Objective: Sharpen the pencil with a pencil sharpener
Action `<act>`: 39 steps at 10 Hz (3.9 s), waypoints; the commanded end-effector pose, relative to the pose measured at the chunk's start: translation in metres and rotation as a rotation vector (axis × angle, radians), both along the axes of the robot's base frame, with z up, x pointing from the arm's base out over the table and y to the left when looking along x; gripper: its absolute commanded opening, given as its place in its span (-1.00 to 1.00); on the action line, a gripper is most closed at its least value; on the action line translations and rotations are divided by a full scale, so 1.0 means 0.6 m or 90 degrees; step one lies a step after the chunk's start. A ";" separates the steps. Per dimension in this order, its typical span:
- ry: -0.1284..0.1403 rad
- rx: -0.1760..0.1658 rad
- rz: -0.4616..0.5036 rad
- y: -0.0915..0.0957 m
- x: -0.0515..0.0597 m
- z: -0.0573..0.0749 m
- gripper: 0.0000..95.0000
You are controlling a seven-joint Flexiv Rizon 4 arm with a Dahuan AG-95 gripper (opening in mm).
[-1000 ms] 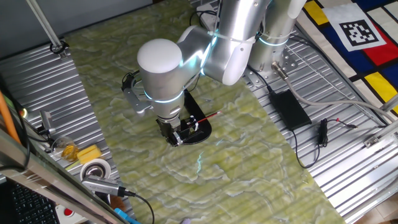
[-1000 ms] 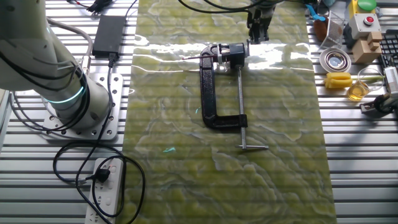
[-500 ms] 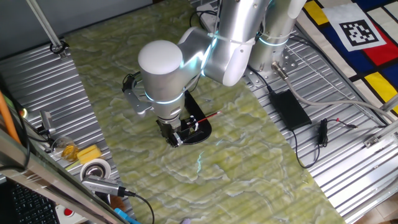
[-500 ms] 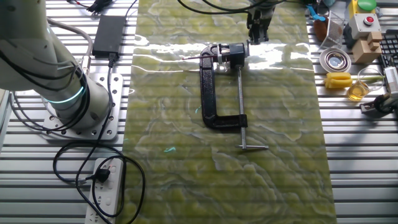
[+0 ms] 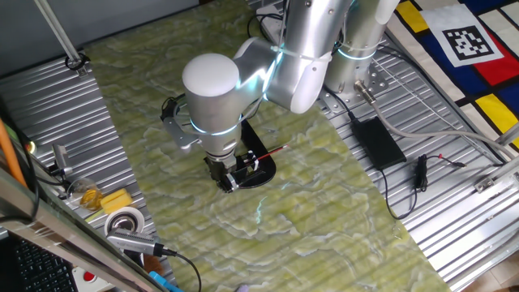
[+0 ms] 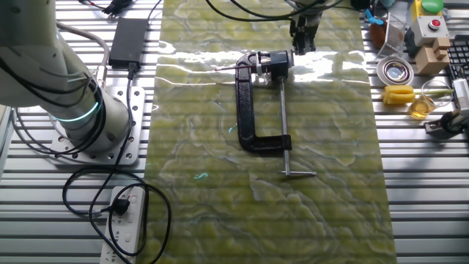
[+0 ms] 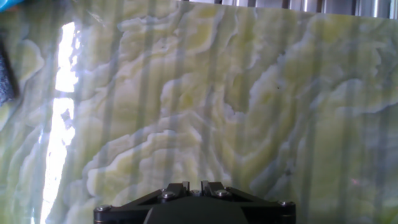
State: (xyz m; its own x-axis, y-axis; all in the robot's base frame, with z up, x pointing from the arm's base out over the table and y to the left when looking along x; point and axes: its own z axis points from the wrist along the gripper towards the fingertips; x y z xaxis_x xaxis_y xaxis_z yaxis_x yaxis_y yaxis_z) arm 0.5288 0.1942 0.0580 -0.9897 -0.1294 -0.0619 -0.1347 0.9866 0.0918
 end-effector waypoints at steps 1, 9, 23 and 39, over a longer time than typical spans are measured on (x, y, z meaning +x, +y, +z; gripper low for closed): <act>0.001 0.000 0.004 -0.002 -0.002 -0.001 -1.00; -0.001 -0.005 0.012 -0.003 -0.002 -0.011 -1.00; -0.002 0.003 0.043 -0.024 0.011 -0.030 -1.00; 0.004 0.007 0.047 -0.047 0.018 -0.037 -1.00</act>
State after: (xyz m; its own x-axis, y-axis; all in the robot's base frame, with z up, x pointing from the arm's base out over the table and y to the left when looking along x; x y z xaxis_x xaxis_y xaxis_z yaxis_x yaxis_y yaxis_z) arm 0.5398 0.1664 0.0345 -0.9783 -0.1986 -0.0588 -0.2038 0.9737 0.1021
